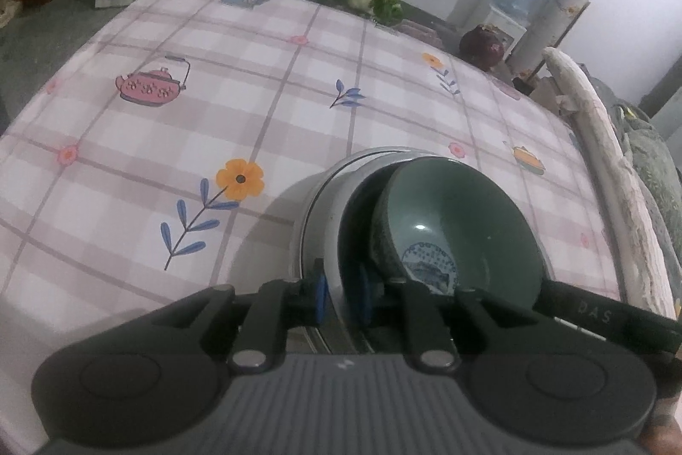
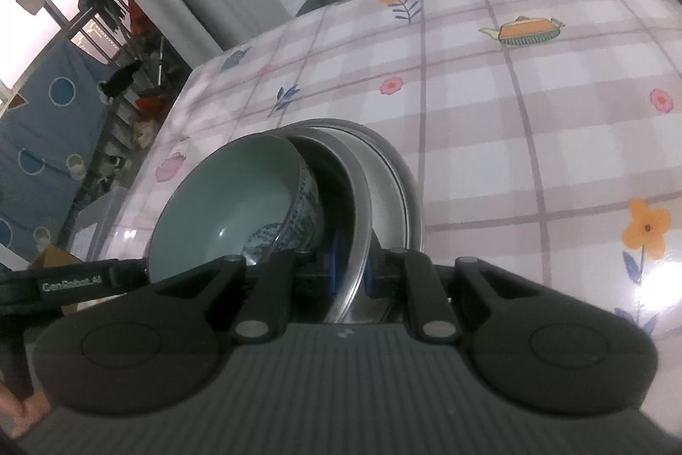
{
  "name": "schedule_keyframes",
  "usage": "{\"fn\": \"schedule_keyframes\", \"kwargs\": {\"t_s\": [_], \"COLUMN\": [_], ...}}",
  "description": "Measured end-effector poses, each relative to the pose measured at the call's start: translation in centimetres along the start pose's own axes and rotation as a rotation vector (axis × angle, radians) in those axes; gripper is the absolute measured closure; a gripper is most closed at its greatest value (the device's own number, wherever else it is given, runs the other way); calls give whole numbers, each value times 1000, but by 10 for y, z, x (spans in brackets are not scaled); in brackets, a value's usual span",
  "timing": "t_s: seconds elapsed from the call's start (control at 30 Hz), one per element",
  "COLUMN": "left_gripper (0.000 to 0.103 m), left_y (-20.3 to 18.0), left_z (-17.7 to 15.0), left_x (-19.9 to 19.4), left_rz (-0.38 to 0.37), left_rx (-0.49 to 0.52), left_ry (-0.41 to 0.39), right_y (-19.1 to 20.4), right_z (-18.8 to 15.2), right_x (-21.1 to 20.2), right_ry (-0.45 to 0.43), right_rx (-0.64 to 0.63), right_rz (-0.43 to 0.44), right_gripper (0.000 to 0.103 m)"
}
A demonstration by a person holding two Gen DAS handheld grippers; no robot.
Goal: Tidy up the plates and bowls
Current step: 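Lower the stainless bowl onto the plate and open both tools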
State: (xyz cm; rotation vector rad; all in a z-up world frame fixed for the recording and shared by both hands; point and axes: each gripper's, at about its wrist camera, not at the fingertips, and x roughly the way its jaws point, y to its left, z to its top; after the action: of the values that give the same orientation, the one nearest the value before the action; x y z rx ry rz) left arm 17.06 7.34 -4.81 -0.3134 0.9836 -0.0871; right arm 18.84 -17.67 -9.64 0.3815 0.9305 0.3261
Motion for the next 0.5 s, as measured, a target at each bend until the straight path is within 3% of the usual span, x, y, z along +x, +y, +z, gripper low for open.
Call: {"fn": "schedule_keyframes", "kwargs": {"t_s": [0.1, 0.23, 0.33, 0.5], "left_gripper": [84, 57, 42, 30], "left_y": [-2, -13, -18, -28], "left_z": [-1, -5, -6, -13], "left_x": [-7, -24, -39, -60], "left_rz": [19, 100, 109, 127], "left_rx": [18, 86, 116, 163], "left_ry": [-18, -91, -132, -175], "right_y": [0, 2, -1, 0], "right_z": [1, 3, 4, 2], "right_x": [-1, -6, -10, -24], "right_ry": [2, -19, -26, -55], "right_rx": [-6, -37, -23, -28], "right_rz": [-9, -39, -32, -36], "right_gripper": [91, 85, 82, 77]}}
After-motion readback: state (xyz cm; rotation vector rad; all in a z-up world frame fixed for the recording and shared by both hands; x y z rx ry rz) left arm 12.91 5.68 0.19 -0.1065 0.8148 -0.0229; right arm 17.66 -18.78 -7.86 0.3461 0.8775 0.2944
